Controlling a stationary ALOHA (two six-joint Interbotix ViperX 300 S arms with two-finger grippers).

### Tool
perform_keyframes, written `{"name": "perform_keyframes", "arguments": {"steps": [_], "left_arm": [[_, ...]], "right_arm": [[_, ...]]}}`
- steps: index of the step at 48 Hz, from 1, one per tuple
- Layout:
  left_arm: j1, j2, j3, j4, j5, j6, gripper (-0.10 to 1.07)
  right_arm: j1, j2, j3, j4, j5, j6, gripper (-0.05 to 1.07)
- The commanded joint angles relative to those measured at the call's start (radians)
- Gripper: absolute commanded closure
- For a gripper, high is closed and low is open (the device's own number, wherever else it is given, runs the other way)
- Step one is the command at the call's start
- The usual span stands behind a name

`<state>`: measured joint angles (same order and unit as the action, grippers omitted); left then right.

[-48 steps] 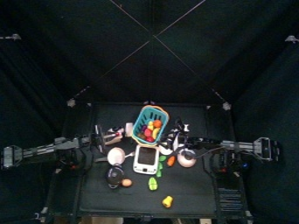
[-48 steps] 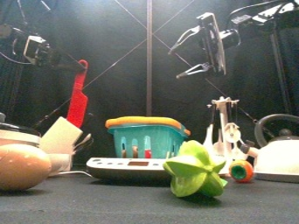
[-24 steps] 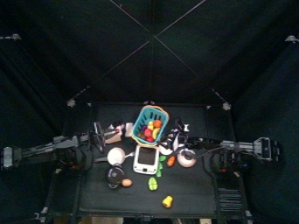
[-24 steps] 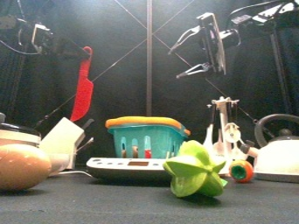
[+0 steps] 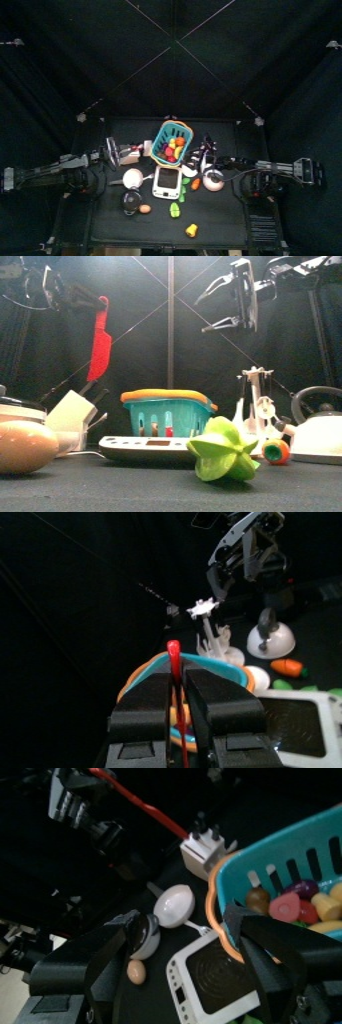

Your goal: Grab knife

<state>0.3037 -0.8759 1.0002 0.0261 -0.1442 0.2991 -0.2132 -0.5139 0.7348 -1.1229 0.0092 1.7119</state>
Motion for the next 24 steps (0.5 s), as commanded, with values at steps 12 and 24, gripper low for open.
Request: {"name": "perform_keyframes", "arguments": {"steps": [12,24], "left_arm": [[-0.064,0.044,-0.087,-0.316,0.028,0.002,0.50],[-0.130,0.120,-0.130,-0.333,0.094,0.006,0.50]], "right_arm": [[-0.012,-0.043,-0.049,0.006,0.008,0.000,0.04],[0.034,-0.049,-0.057,0.078,0.133,0.000,0.04]]}}
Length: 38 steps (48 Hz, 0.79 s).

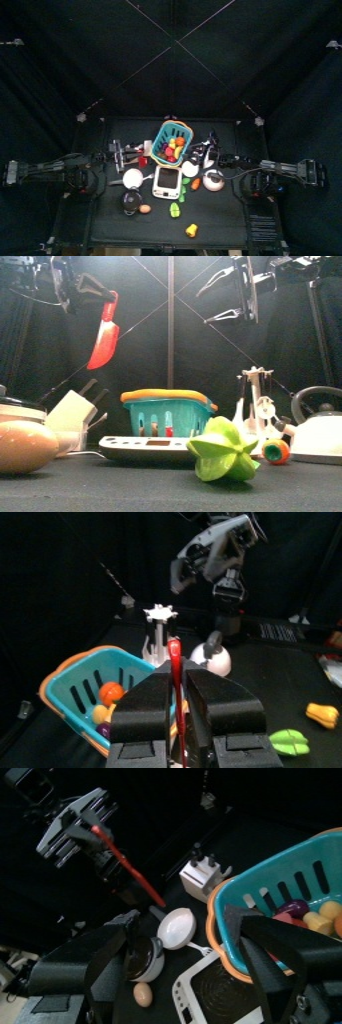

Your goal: Grab knife

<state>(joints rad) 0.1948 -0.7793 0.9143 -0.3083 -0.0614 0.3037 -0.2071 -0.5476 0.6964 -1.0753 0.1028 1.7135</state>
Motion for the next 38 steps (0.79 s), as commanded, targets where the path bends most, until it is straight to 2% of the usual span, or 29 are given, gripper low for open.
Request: {"name": "perform_keyframes", "arguments": {"steps": [1,14,18,24,28,32,38], "left_arm": [[-0.026,0.029,-0.046,0.003,0.014,0.000,0.50],[-0.058,0.092,-0.078,0.002,0.035,0.003,0.50],[-0.077,0.110,-0.087,0.005,0.035,0.005,0.50],[-0.098,0.141,-0.098,0.011,0.034,0.005,0.50],[-0.109,0.164,-0.109,0.014,0.029,0.005,0.50],[-0.124,0.198,-0.126,0.017,0.031,0.005,0.50],[-0.144,0.256,-0.161,0.037,0.038,0.005,0.50]], "right_arm": [[0.038,-0.015,-0.015,0.040,0.055,-0.002,0.04],[0.190,-0.057,-0.011,0.164,0.295,-0.044,0.04],[0.239,-0.071,-0.025,0.209,0.365,-0.107,0.04],[0.275,-0.063,-0.057,0.359,0.471,-0.250,0.04],[0.281,-0.057,-0.071,0.434,0.456,-0.380,0.04],[0.281,-0.052,-0.060,0.486,0.380,-0.489,0.04],[0.272,-0.026,-0.025,0.566,0.272,-0.532,0.04]]}}
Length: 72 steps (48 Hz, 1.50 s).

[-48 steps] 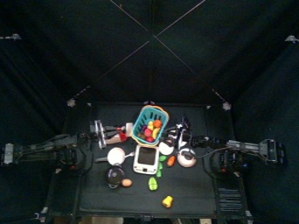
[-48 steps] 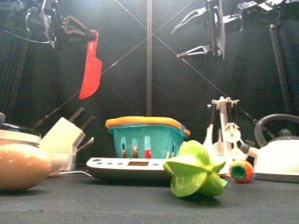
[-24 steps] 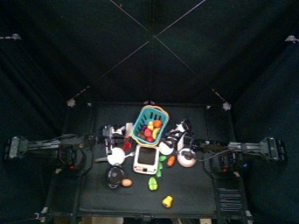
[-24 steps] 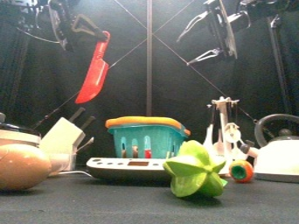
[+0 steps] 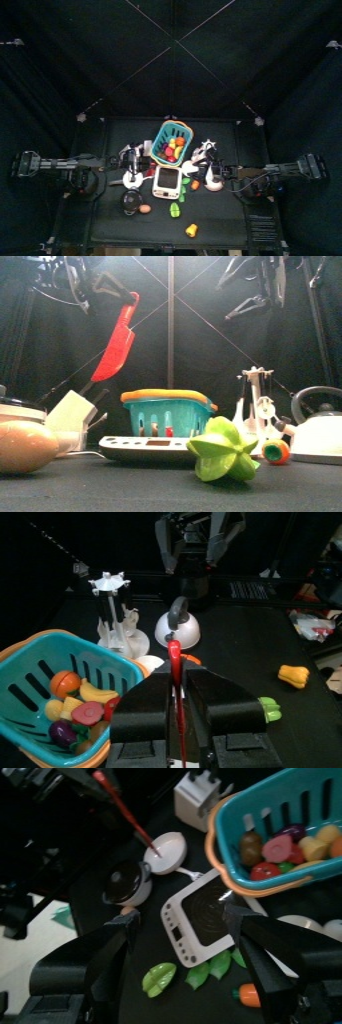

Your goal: Grab knife

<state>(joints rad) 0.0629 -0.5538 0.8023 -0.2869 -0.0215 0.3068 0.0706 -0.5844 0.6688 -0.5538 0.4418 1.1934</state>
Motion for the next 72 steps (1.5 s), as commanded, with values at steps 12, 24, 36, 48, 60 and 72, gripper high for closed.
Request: {"name": "perform_keyframes", "arguments": {"steps": [12,24,36,48,60,72], "left_arm": [[-0.026,0.147,-0.138,0.057,0.117,-0.002,0.50],[-0.026,0.259,-0.259,0.055,0.267,0.000,0.50],[-0.026,0.347,-0.334,0.057,0.279,0.000,0.50],[-0.028,0.365,-0.348,0.051,0.201,0.002,0.50],[-0.041,0.387,-0.347,0.040,0.149,0.002,0.50],[-0.052,0.420,-0.359,0.041,0.126,0.002,0.50]], "right_arm": [[-0.002,0.078,-0.037,-0.054,-0.014,-0.044,0.04],[0.046,0.110,-0.028,-0.179,-0.084,-0.089,0.04],[0.040,0.129,0.035,-0.252,-0.278,-0.078,0.05],[0.006,0.141,0.061,-0.270,-0.311,-0.089,0.05],[-0.048,0.138,0.051,-0.302,-0.336,-0.089,0.05],[-0.081,0.143,0.048,-0.313,-0.379,-0.089,0.05]]}}
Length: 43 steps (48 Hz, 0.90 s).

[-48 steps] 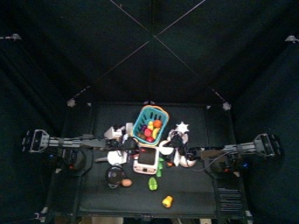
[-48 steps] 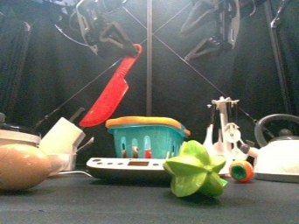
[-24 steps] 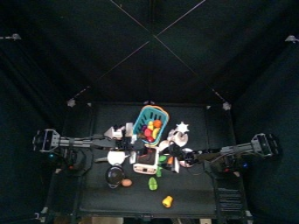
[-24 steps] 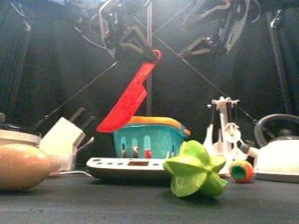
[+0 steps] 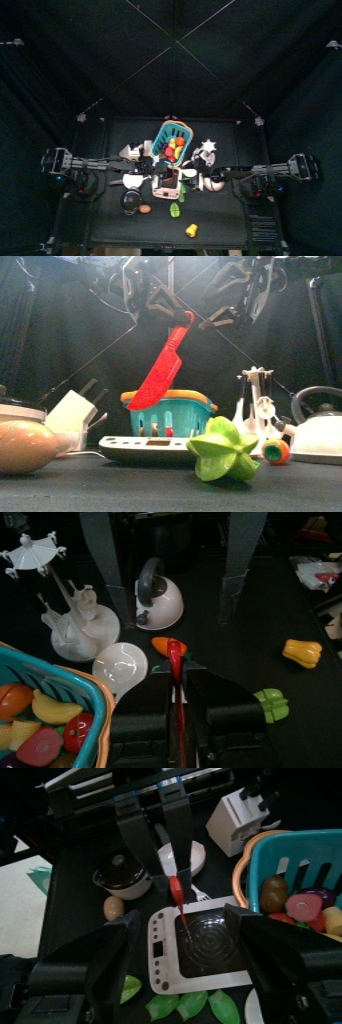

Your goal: Grab knife

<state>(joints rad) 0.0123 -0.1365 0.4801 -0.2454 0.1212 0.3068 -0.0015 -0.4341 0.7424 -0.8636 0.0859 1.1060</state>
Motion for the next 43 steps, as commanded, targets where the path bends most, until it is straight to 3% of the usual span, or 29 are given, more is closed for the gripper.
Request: {"name": "perform_keyframes", "arguments": {"steps": [1,27,43], "left_arm": [[-0.002,0.006,-0.041,0.000,-0.020,0.002,0.50],[-0.002,0.049,-0.078,0.000,-0.049,0.000,0.50],[0.000,0.049,-0.078,0.000,-0.075,0.000,0.50]], "right_arm": [[-0.011,-0.006,-0.026,-0.003,-0.028,-0.002,0.05],[-0.026,0.002,-0.023,-0.005,-0.037,-0.002,0.07],[-0.038,0.006,-0.020,0.003,-0.035,0.006,0.37]]}}
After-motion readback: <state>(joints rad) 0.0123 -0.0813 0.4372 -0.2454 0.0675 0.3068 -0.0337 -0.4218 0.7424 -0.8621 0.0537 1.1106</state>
